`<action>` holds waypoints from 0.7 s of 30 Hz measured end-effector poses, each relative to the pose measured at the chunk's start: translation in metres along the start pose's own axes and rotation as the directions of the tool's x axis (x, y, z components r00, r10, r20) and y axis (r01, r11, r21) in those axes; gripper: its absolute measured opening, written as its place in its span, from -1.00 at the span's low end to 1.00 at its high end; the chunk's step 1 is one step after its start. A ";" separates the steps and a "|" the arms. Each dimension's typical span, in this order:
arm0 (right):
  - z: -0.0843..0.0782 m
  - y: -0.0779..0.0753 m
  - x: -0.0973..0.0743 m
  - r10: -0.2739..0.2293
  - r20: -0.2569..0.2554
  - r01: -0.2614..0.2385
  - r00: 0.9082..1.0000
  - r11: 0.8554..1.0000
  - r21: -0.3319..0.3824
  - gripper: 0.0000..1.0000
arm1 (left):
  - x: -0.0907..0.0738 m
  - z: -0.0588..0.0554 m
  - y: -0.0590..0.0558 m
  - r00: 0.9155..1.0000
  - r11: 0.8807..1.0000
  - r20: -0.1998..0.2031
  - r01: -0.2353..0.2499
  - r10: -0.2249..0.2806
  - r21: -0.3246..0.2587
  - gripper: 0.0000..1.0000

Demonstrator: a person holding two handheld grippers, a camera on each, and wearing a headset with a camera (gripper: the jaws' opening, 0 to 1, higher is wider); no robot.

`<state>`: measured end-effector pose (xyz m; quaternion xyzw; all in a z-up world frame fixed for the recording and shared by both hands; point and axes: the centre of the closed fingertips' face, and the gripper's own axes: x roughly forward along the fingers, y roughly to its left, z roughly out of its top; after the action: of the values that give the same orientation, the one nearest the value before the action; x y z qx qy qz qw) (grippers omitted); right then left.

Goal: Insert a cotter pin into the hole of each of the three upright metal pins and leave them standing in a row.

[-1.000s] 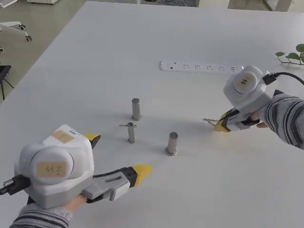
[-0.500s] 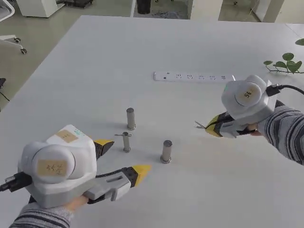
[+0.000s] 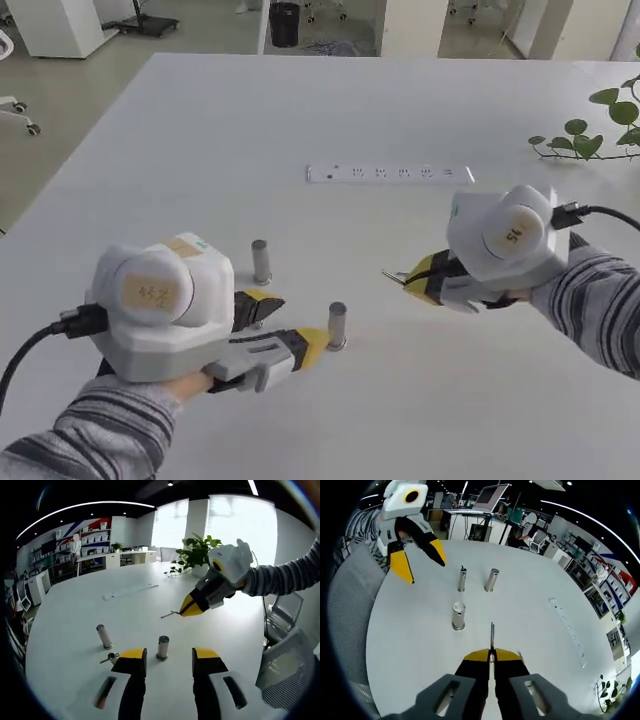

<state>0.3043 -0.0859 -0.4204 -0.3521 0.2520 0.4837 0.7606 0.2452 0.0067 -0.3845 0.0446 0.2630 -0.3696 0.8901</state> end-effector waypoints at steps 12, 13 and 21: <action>0.024 0.030 -0.012 0.039 0.110 -0.032 0.993 0.997 -0.064 -1.00 | 0.016 0.014 -0.016 0.996 0.988 0.014 0.088 -0.087 -0.124 -0.60; 0.026 0.033 -0.013 0.053 0.124 -0.044 0.991 0.996 -0.077 -1.00 | 0.017 0.015 -0.017 0.996 0.987 0.018 0.091 -0.089 -0.132 -0.62; 0.040 0.050 -0.022 0.095 0.168 -0.067 0.981 0.984 -0.164 -1.00 | 0.021 0.018 -0.025 0.989 0.960 0.041 0.147 -0.141 -0.237 -0.77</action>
<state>0.2518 -0.0526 -0.3940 -0.3564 0.1593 0.5619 0.7293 0.2483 -0.0294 -0.3761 -0.0867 0.2979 -0.3993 0.8627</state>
